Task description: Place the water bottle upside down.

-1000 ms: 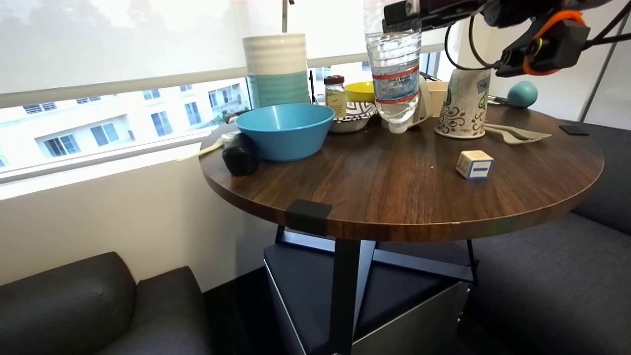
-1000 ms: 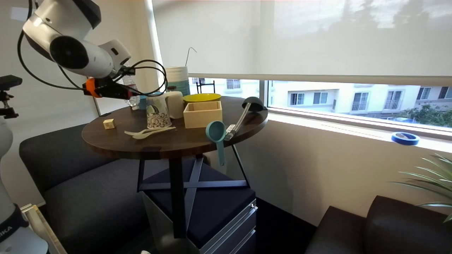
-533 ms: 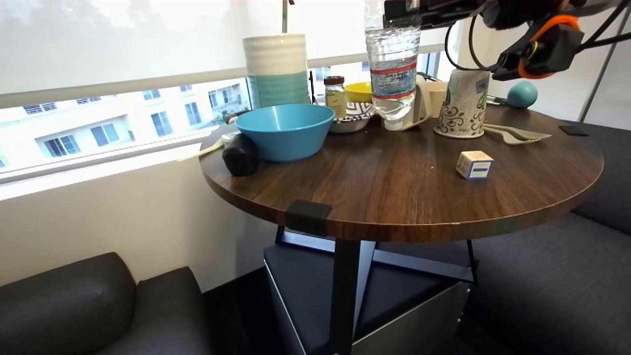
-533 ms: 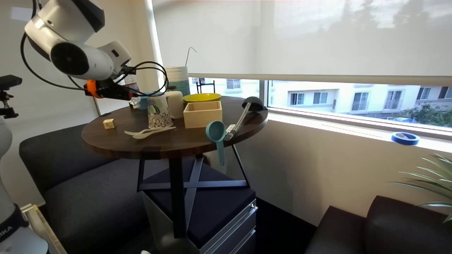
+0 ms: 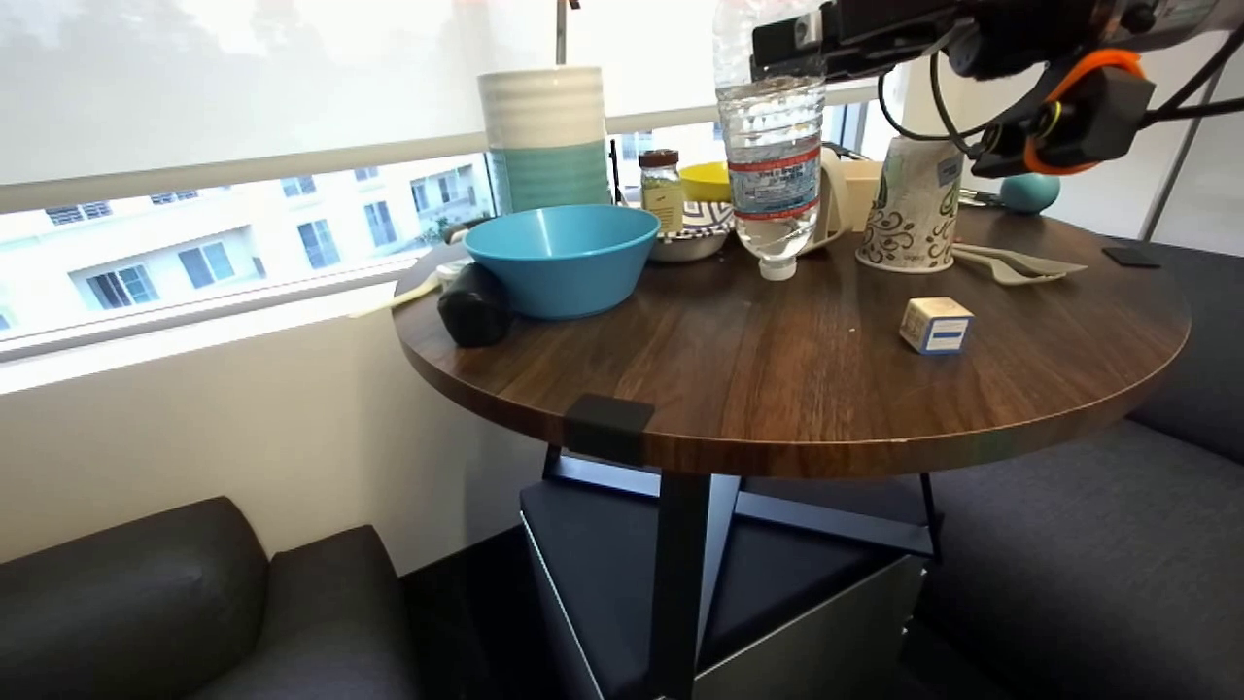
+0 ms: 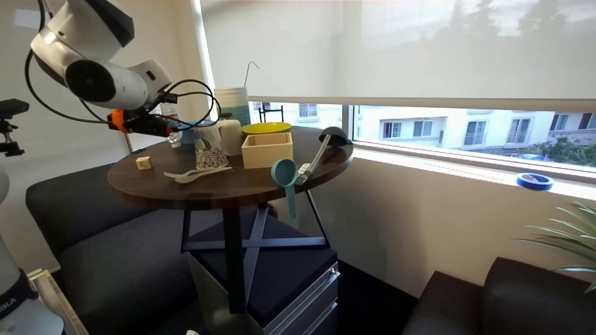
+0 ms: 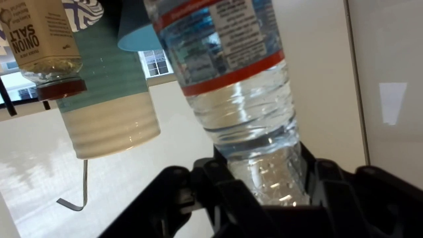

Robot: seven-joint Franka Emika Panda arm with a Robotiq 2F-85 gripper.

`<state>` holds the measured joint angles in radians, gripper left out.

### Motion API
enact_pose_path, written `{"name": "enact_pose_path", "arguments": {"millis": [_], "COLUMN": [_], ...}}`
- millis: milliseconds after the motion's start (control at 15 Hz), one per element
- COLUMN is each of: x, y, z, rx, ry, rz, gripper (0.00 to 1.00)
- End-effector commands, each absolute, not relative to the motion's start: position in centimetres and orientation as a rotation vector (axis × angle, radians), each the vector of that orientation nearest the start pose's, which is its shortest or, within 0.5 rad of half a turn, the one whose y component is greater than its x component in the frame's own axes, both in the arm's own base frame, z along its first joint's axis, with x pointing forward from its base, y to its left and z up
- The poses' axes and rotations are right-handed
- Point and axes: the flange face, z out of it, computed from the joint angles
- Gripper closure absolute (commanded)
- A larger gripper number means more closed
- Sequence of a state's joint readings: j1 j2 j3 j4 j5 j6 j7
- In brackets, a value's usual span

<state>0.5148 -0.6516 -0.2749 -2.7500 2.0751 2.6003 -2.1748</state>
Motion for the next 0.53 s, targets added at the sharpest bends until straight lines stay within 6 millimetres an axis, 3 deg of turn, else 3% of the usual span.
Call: {"name": "enact_pose_path", "arguments": {"millis": [0,467], "x": [35.5,35.6], "y": [7.9,9.0], "z": [42.5,41.3], "rx": [-1.869,-1.860], "ry": [-0.445,-0.385], "rz": [-1.444,-1.386], "gripper": [0.76,0.76]}}
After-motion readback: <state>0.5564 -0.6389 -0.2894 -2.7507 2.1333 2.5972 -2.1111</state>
